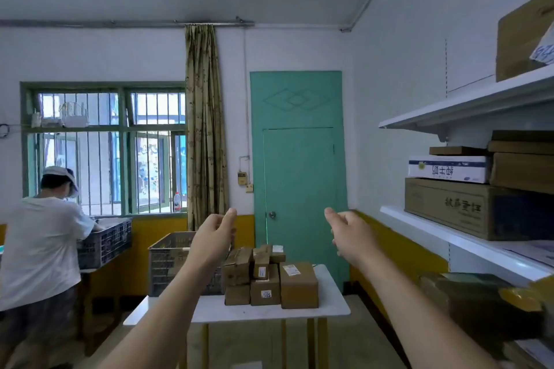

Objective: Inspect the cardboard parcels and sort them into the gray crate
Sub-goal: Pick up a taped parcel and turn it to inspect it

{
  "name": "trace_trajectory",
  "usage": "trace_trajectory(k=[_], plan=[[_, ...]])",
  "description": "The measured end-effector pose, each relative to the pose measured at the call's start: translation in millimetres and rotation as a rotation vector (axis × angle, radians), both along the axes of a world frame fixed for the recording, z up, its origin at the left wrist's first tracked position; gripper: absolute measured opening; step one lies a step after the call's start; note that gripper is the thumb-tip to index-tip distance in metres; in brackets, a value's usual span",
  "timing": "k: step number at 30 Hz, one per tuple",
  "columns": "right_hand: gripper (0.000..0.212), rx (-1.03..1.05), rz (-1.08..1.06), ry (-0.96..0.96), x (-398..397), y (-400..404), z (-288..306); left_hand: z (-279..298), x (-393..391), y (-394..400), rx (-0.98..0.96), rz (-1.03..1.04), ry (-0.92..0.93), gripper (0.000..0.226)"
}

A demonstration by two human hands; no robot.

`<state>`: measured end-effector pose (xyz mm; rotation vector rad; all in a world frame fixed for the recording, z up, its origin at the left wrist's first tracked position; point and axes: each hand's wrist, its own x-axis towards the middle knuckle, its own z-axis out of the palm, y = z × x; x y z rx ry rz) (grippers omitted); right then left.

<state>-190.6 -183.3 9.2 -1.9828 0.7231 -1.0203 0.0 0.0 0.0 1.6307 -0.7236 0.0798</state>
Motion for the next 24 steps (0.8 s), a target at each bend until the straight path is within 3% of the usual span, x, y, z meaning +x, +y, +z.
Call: trace_trajectory(k=[11, 24], plan=[[0.046, 0.030, 0.004, 0.036, 80, -59, -28, -26, 75, -66, -0.007, -0.010, 0.040, 0.035], [0.047, 0.016, 0.009, 0.088, 249, -92, -31, -33, 237, -117, 0.032, -0.030, 0.052, 0.030]])
